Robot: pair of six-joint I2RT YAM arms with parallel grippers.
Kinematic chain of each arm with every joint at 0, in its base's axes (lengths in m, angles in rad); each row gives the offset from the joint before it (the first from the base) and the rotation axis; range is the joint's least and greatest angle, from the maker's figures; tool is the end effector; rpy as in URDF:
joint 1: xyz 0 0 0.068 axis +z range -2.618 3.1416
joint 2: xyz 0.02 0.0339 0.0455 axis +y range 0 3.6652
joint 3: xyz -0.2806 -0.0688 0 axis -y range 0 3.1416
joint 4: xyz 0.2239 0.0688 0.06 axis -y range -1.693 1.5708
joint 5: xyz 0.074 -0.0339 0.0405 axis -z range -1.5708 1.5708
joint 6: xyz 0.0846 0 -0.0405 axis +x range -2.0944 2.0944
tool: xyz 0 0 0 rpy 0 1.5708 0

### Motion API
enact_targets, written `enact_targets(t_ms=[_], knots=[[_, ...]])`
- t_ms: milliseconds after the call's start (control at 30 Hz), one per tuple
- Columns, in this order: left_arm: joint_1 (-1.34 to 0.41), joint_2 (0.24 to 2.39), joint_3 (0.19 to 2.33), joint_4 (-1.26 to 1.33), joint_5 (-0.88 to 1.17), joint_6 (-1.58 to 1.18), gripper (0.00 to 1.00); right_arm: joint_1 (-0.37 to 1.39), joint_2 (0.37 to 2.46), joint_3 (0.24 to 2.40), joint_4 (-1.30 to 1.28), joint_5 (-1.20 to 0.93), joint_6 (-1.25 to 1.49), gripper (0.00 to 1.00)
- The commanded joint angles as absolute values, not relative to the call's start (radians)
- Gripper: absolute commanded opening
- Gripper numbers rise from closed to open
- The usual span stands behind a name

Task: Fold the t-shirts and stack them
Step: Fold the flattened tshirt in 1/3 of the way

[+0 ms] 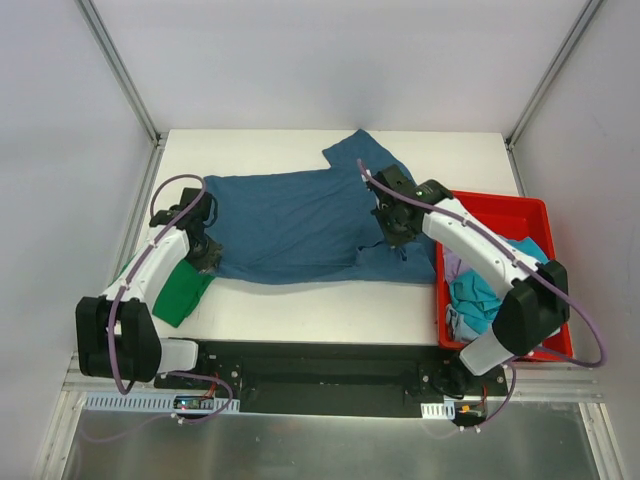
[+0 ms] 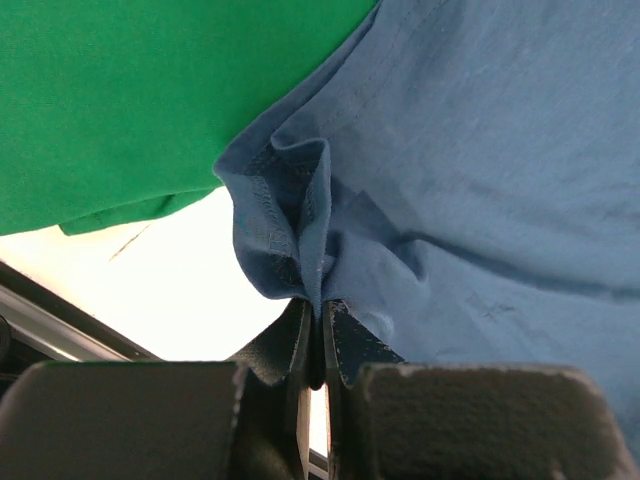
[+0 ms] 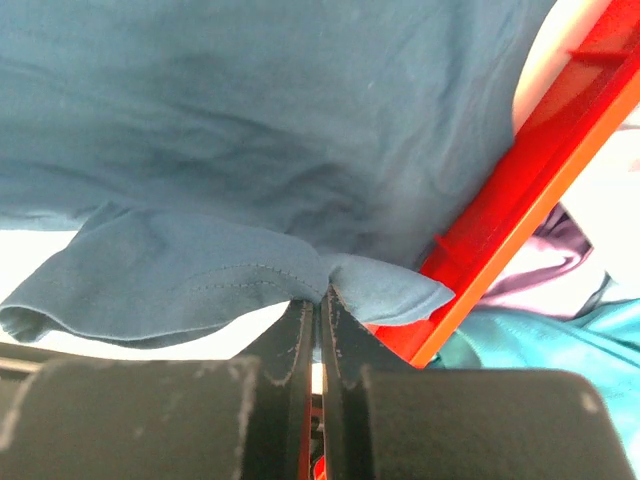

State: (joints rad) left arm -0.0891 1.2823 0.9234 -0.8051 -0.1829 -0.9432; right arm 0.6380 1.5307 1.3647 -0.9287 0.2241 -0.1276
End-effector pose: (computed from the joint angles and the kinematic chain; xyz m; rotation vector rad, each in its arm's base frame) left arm 0.2335 -0.0054 0.2157 -1.1642 2.4352 -0.0595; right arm 0.2612 0.1702 0.2770 -0.9135 2.4605 -0.1249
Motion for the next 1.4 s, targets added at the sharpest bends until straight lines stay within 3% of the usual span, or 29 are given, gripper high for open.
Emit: enact_targets(t_ms=[0, 733, 1067, 1100, 1200, 1233, 1267, 1300, 1367], knots=[[-0.058, 1.334, 0.992, -0.810, -0.144, -0.913, 0.00, 0.603, 1.597, 1.471, -0.904, 0.284, -0.193, 0.00], [-0.015, 1.615, 1.187, -0.782, -0.137, -0.893, 0.00, 0.508, 1.882, 1.750, -0.850, 0.275, -0.360, 0.00], [-0.014, 1.723, 1.279, -0.781, -0.209, -0.923, 0.00, 0.485, 1.985, 1.750, -0.652, 0.308, -0.402, 0.02], [-0.014, 1.723, 1.285, -0.782, -0.216, -0.928, 0.03, 0.485, 2.000, 1.765, -0.649, 0.320, -0.406, 0.03], [-0.014, 1.701, 1.307, -0.781, -0.233, -0.936, 0.27, 0.485, 2.045, 1.808, -0.620, 0.368, -0.420, 0.10], [-0.014, 1.689, 1.318, -0.782, -0.241, -0.934, 0.37, 0.482, 2.052, 1.822, -0.614, 0.403, -0.423, 0.21], [-0.014, 1.671, 1.330, -0.782, -0.248, -0.930, 0.44, 0.483, 2.059, 1.847, -0.626, 0.428, -0.417, 0.46], [-0.015, 1.651, 1.341, -0.782, -0.253, -0.920, 0.51, 0.482, 2.056, 1.858, -0.636, 0.449, -0.411, 0.62], [-0.017, 1.600, 1.350, -0.784, -0.271, -0.913, 0.57, 0.483, 2.017, 1.836, -0.627, 0.475, -0.385, 0.72]])
